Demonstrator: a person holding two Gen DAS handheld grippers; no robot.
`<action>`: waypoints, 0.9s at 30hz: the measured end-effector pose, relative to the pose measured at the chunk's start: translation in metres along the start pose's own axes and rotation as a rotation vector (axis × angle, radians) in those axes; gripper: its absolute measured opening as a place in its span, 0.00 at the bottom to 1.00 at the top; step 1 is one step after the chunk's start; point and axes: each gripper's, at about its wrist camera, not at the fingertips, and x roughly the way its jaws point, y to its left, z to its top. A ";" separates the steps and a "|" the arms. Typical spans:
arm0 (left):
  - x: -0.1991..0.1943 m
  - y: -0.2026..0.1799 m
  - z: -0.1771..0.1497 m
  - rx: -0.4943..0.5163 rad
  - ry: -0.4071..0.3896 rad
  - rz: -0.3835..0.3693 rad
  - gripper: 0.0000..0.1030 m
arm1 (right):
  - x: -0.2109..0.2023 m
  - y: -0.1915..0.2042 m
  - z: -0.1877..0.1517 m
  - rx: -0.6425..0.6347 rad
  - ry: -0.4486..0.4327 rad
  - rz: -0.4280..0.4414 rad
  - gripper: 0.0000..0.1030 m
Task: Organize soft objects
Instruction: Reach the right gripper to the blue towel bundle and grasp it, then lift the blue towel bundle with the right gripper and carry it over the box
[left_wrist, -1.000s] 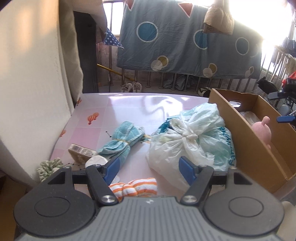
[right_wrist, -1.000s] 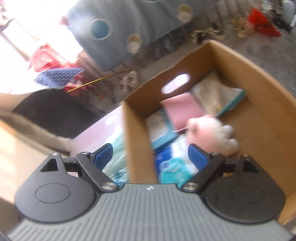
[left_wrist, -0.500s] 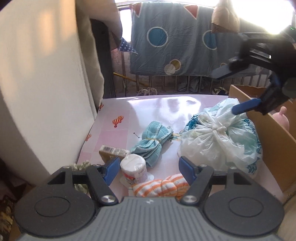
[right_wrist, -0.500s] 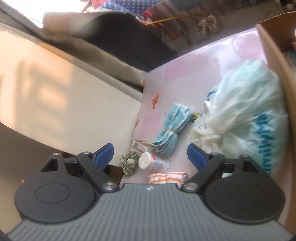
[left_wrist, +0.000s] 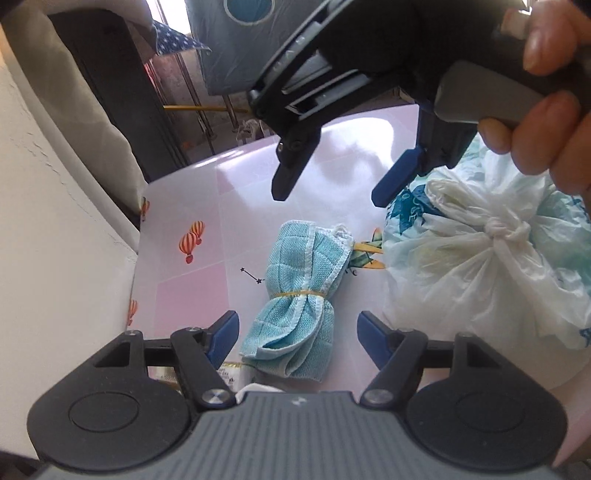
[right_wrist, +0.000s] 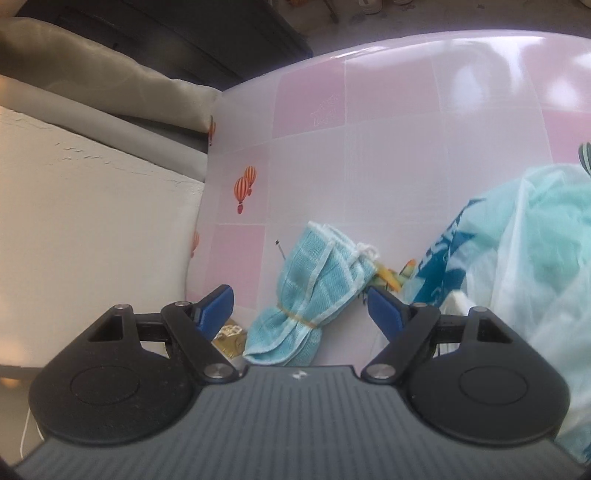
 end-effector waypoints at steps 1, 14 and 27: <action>0.011 0.001 0.004 -0.005 0.036 -0.007 0.70 | 0.009 -0.001 0.007 0.002 0.015 -0.012 0.78; 0.073 0.006 0.019 -0.021 0.281 0.011 0.54 | 0.072 -0.008 0.015 -0.064 0.101 -0.049 0.58; 0.006 0.015 0.040 -0.114 0.137 0.058 0.21 | 0.010 0.002 0.008 -0.038 -0.061 0.111 0.20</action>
